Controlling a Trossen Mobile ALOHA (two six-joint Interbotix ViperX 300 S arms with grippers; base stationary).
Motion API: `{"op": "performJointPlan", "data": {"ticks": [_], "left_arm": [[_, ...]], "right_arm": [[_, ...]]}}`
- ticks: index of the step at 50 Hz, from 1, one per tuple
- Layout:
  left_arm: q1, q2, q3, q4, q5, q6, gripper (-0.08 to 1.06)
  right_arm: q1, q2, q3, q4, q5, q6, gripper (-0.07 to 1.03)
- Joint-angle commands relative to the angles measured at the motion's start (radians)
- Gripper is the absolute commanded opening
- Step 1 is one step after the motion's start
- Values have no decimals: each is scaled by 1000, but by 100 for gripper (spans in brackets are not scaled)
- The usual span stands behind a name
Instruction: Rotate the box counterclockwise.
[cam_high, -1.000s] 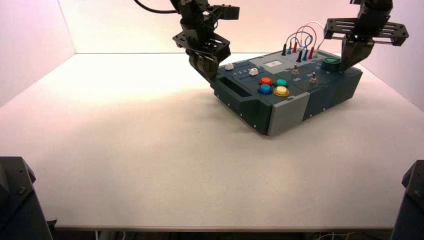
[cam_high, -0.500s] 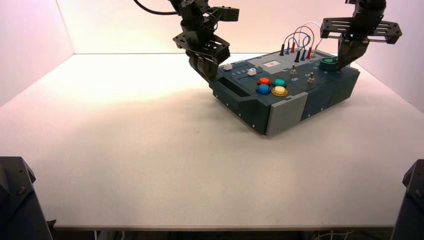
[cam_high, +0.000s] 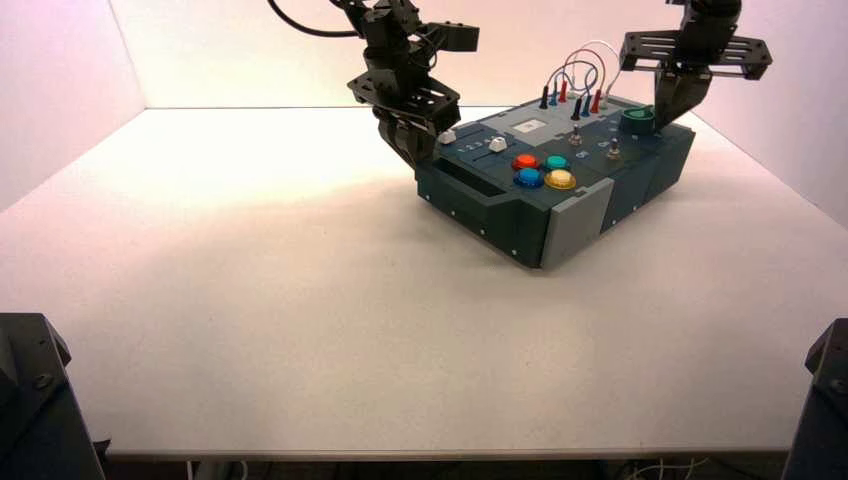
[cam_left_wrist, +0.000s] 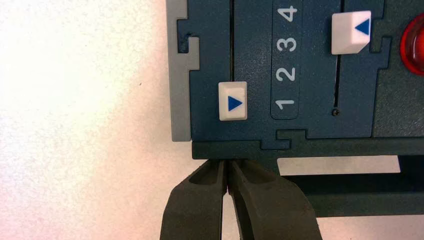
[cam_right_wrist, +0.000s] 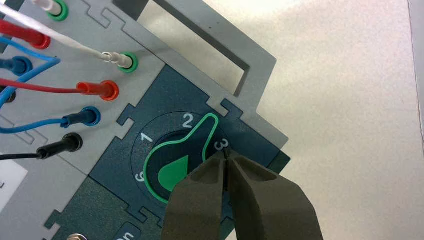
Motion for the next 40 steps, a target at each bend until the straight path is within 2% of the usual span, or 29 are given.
{"op": "performJointPlan", "data": {"ticks": [1, 21, 40], "left_arm": [[-103, -11, -29, -6, -3, 15, -3], [-144, 28, -89, -8, 25, 34, -3], [-166, 28, -117, -18, 31, 58, -3]], "right_arm": [[130, 46, -21, 32, 2, 3, -2], [175, 106, -110, 32, 48, -2, -2], [245, 186, -218, 31, 107, -3, -2]]}}
